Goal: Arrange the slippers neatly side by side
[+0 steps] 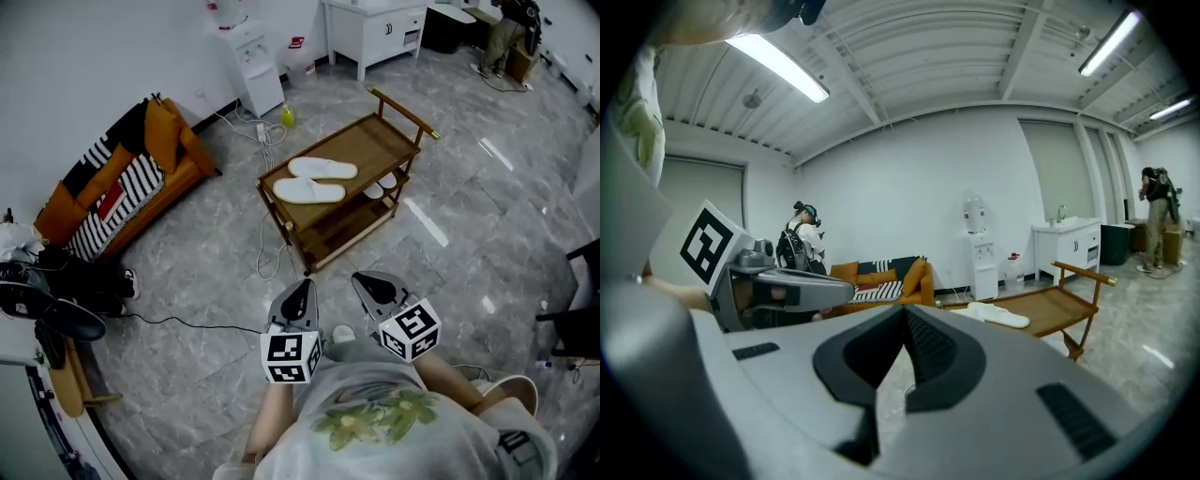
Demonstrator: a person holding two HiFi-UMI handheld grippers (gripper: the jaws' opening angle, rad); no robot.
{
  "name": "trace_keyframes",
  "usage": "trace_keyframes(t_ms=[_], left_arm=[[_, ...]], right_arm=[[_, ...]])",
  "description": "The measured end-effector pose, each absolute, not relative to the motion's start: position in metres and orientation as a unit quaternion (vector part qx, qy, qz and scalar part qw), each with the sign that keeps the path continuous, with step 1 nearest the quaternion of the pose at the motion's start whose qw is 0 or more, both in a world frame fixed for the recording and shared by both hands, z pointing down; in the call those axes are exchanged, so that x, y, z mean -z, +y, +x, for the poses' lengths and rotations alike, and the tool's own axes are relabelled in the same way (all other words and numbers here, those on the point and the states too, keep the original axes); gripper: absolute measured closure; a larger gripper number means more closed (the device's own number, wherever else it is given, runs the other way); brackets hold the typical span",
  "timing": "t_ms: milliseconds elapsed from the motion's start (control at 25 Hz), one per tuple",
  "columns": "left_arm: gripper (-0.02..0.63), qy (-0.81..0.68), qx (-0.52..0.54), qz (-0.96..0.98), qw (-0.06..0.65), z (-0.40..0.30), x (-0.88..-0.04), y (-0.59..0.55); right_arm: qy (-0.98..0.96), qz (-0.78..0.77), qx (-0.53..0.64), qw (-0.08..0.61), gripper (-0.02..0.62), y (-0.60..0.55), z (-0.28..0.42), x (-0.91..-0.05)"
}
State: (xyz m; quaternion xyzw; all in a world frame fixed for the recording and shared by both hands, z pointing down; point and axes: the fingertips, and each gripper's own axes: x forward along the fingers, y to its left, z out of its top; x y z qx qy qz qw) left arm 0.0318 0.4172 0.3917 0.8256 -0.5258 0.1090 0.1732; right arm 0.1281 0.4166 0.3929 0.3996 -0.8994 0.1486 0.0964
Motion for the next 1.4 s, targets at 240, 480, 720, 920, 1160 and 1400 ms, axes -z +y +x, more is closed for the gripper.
trace_keyframes(t_ms=[240, 480, 720, 920, 1160, 1400], left_arm=[[0.59, -0.547, -0.11, 0.812, 0.171, 0.022, -0.389, 0.413], [0.59, -0.551, -0.11, 0.809, 0.172, 0.016, -0.388, 0.401], [0.59, -0.548, -0.115, 0.81, 0.175, 0.012, -0.397, 0.369], [0.589, -0.552, -0.119, 0.805, 0.182, -0.003, -0.404, 0.327], [0.591, -0.556, -0.121, 0.796, 0.206, -0.03, -0.415, 0.268], [0.591, -0.561, -0.121, 0.788, 0.222, -0.053, -0.422, 0.215]], right_arm=[[-0.905, 0.389, -0.144, 0.093, 0.589, 0.406, 0.13, -0.392], [-0.907, 0.387, -0.141, 0.09, 0.589, 0.396, 0.126, -0.39], [-0.907, 0.375, -0.156, 0.11, 0.561, 0.367, 0.118, -0.403], [-0.911, 0.359, -0.161, 0.124, 0.492, 0.327, 0.104, -0.409], [-0.915, 0.34, -0.163, 0.146, 0.449, 0.267, 0.087, -0.415], [-0.916, 0.328, -0.164, 0.164, 0.439, 0.209, 0.069, -0.427]])
